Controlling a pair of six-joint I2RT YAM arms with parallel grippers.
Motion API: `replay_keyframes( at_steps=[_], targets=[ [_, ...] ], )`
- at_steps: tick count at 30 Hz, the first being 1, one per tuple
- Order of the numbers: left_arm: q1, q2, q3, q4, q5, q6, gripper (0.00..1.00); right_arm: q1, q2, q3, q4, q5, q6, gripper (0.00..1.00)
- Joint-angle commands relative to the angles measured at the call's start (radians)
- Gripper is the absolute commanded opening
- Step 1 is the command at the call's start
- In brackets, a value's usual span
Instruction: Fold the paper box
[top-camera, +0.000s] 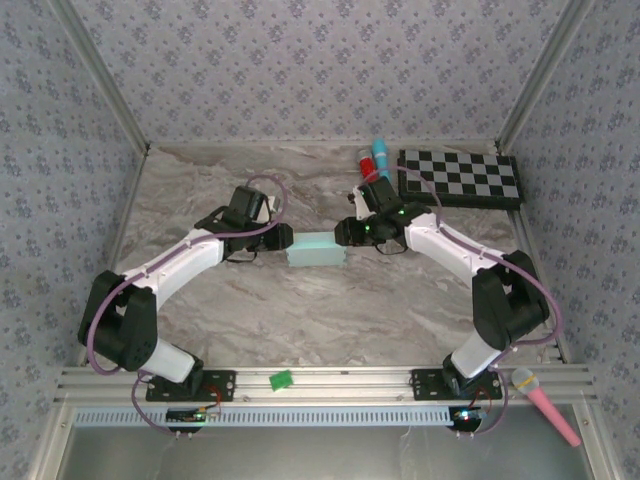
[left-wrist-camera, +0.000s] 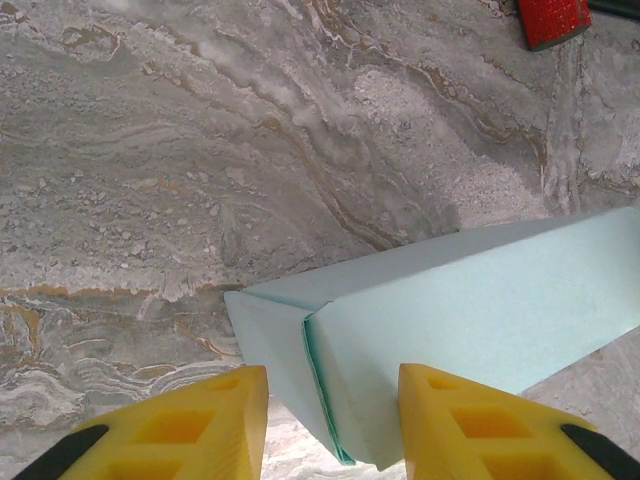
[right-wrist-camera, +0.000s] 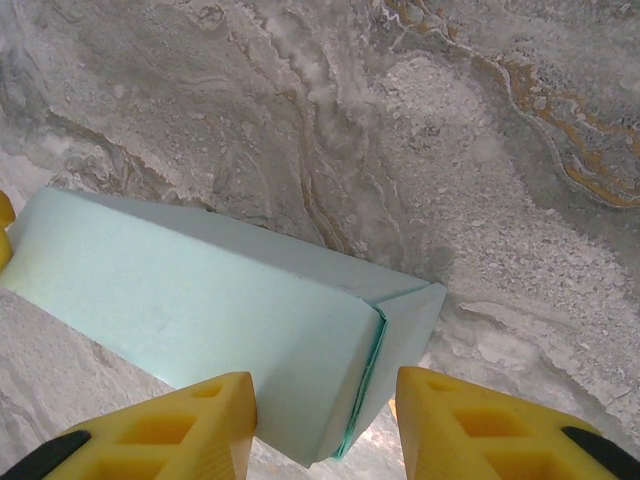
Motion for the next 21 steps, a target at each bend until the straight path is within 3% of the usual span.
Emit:
replay_keyframes(
  at_steps=[1,21],
  targets=[
    [0.001,0.010,-0.031,-0.049,-0.017,-0.003,0.38,0.010,0.036,-0.033,-0.061,0.040,-0.005,0.43],
    [-0.005,0.018,-0.081,-0.043,-0.022,-0.010,0.28,0.014,0.067,-0.095,-0.041,0.054,-0.001,0.32]
  ],
)
